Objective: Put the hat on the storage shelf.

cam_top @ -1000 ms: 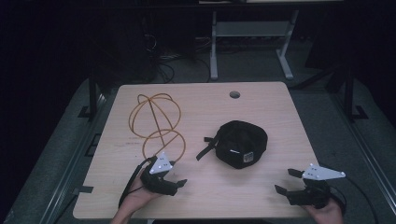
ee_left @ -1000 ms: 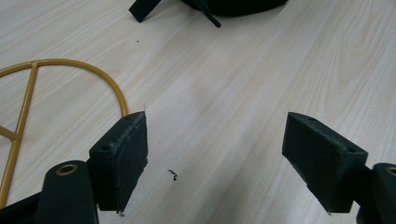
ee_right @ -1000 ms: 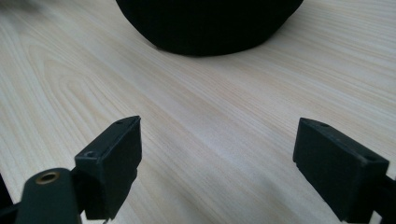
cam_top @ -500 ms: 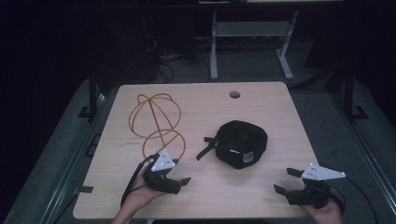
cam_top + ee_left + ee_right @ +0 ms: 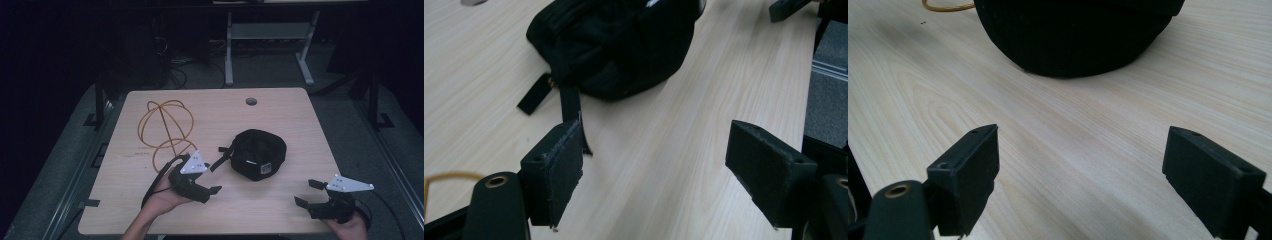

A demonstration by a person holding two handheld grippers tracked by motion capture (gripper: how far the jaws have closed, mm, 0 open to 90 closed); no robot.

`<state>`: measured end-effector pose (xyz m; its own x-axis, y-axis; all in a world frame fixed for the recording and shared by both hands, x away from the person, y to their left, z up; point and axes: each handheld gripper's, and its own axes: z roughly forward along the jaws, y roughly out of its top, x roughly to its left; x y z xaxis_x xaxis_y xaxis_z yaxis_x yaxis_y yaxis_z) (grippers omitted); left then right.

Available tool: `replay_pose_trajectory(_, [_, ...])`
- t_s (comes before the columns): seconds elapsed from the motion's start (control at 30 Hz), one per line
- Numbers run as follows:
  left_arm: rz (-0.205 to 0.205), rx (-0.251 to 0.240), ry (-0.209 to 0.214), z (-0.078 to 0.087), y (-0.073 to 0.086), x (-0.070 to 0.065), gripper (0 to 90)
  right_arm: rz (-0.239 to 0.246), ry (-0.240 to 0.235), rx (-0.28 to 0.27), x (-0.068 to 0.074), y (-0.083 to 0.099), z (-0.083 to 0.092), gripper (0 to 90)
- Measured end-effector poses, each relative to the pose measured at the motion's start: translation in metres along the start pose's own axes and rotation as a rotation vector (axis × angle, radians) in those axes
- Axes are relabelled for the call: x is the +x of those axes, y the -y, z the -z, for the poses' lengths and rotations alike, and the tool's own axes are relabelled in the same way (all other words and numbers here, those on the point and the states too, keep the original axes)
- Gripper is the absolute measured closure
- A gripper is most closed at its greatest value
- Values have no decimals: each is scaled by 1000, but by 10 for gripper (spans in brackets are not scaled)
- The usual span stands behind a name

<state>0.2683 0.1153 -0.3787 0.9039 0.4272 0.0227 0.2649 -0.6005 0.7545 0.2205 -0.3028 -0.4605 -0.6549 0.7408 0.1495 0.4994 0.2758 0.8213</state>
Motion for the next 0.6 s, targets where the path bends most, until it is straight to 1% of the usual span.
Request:
replay_pose_trajectory(0.1, [-46,3,5,-4,-11,-2,242,3,-11,-4,1,0,0,142])
replay_pose_trajectory(0.2, [-48,1,27,-10,-21,-1,244,5,-11,-13,2,-1,1,141])
replay_pose_trajectory(0.3, [-80,18,40,-16,-32,-1,246,-3,-17,-8,2,-2,0,141])
replay_pose_trajectory(0.43, [-99,26,64,-26,-45,-1,247,-4,-27,-12,3,-3,1,141])
replay_pose_trajectory(0.5, [-117,44,76,-32,-51,-1,253,-3,-31,-22,3,-3,2,141])
replay_pose_trajectory(0.57, [-130,56,79,-38,-56,0,255,0,-31,-22,3,-3,2,141])
replay_pose_trajectory(0.6, [-130,55,82,-41,-59,1,255,0,-31,-19,4,-3,2,141])
